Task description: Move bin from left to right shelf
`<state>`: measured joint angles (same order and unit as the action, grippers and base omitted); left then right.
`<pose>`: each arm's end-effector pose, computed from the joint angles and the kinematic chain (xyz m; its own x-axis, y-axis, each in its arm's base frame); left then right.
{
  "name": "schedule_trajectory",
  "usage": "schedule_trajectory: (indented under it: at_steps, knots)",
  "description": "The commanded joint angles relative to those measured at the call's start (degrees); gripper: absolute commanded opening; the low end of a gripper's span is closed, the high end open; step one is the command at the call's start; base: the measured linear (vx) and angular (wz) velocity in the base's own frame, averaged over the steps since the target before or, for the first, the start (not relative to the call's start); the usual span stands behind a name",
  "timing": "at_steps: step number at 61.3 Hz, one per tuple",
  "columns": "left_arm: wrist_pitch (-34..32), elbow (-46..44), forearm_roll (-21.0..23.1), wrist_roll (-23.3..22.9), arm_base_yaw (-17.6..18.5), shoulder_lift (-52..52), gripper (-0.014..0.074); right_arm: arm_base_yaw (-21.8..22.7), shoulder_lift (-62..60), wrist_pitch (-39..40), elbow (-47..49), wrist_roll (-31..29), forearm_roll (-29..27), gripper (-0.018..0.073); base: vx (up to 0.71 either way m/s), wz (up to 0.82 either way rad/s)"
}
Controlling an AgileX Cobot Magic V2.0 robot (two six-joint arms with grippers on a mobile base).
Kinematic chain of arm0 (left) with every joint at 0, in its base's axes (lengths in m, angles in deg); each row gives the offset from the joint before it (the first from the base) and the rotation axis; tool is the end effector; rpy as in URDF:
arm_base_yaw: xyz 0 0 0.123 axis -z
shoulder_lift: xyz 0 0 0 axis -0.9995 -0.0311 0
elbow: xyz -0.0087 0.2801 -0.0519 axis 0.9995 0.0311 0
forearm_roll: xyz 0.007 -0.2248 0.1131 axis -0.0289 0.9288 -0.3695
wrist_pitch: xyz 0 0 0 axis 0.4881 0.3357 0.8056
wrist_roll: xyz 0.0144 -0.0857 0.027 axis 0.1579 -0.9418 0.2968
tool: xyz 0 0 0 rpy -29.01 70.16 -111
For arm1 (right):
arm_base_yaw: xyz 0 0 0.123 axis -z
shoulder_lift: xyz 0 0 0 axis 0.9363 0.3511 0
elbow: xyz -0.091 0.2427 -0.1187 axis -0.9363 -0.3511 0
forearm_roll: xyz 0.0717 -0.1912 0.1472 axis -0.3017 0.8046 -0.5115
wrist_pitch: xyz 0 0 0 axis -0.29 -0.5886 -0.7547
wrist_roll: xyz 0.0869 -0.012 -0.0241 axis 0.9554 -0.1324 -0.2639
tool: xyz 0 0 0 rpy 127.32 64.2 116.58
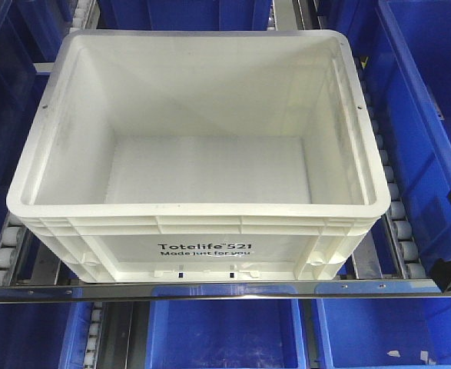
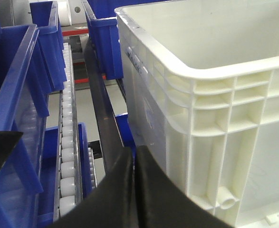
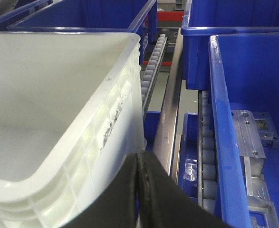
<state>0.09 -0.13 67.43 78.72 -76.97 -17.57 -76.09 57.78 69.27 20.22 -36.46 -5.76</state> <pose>0.0549 -0.0127 0.1918 -0.0583 0.0833 -0.9948 0.2182 0.9735 0.0687 0.1008 0.0202 0.2570 -0.1560 -0.0150 -0.9876 -0.2042 0.9788 0.0174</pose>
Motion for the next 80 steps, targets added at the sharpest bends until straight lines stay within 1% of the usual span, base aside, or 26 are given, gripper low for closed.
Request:
schedule_trajectory:
  at_steps: [1,4,5,10,12,16,20,23,25,29,38,46,47,48,50,57,62,80]
  knots:
    - [-4.1,-1.0,0.2,0.0,0.3,0.6,-0.0008,0.1,0.7,0.1,1.7,6.3,8.5,-0.0008,0.0,0.0]
    - [-4.1,-1.0,0.2,0.0,0.3,0.6,-0.0008,0.1,0.7,-1.0,1.7,13.7,15.2,-0.0008,0.0,0.0]
    - [-4.1,-1.0,0.2,0.0,0.3,0.6,-0.0008,0.1,0.7,-1.2,1.7,15.8,18.3,-0.0008,0.0,0.0]
    - [-4.1,-1.0,0.2,0.0,0.3,0.6,-0.0008,0.1,0.7,-1.3,1.7,30.5,29.9,-0.0008,0.0,0.0]
    - [-4.1,-1.0,0.2,0.0,0.3,0.6,-0.0008,0.1,0.7,-1.1,1.7,36.2,35.7,-0.0008,0.0,0.0]
    - [-4.1,-1.0,0.2,0.0,0.3,0.6,-0.0008,0.1,0.7,-0.6,1.7,46.7,45.1,-0.0008,0.0,0.0]
    - [-4.1,-1.0,0.2,0.0,0.3,0.6,-0.0008,0.1,0.5,0.3,1.7,55.0,53.1,-0.0008,0.0,0.0]
    - [-4.1,-1.0,0.2,0.0,0.3,0.6,-0.0008,0.1,0.2,0.9,1.7,59.8,57.7,-0.0008,0.0,0.0]
    - [-4.1,-1.0,0.2,0.0,0.3,0.6,-0.0008,0.2,-0.2,1.5,1.7,61.7,60.1,-0.0008,0.0,0.0]
    - [-4.1,-1.0,0.2,0.0,0.3,0.6,-0.0008,0.9,-1.3,4.2,0.4,63.5,62.7,-0.0008,0.0,0.0]
    - [-4.1,-1.0,0.2,0.0,0.3,0.6,-0.0008,3.0,-6.5,15.0,-7.8,64.4,61.0,-0.0008,0.0,0.0]
    - [-4.1,-1.0,0.2,0.0,0.3,0.6,-0.0008,3.0,-13.6,22.0,-16.6,66.1,61.2,-0.0008,0.0,0.0]
    - [-4.1,-1.0,0.2,0.0,0.3,0.6,-0.0008,3.0,-14.3,20.8,-16.4,66.3,61.2,-0.0008,0.0,0.0]
    - [-4.1,-1.0,0.2,0.0,0.3,0.6,-0.0008,3.0,-15.5,18.0,-16.3,66.4,61.2,-0.0008,0.0,0.0]
    - [-4.1,-1.0,0.2,0.0,0.3,0.6,-0.0008,3.0,-17.2,16.1,-16.1,66.0,61.9,-0.0008,0.0,0.0]
    - [-4.1,-1.0,0.2,0.0,0.3,0.6,-0.0008,3.0,-23.0,11.9,-16.2,65.6,65.7,-0.0008,0.0,0.0]
    - [-4.1,-1.0,0.2,0.0,0.3,0.6,-0.0008,3.0,-26.7,9.0,-16.2,65.6,67.2,-0.0008,0.0,0.0]
    - [-4.1,-1.0,0.2,0.0,0.3,0.6,-0.0008,3.0,-26.5,7.5,-16.3,65.8,66.9,-0.0008,0.0,0.0]
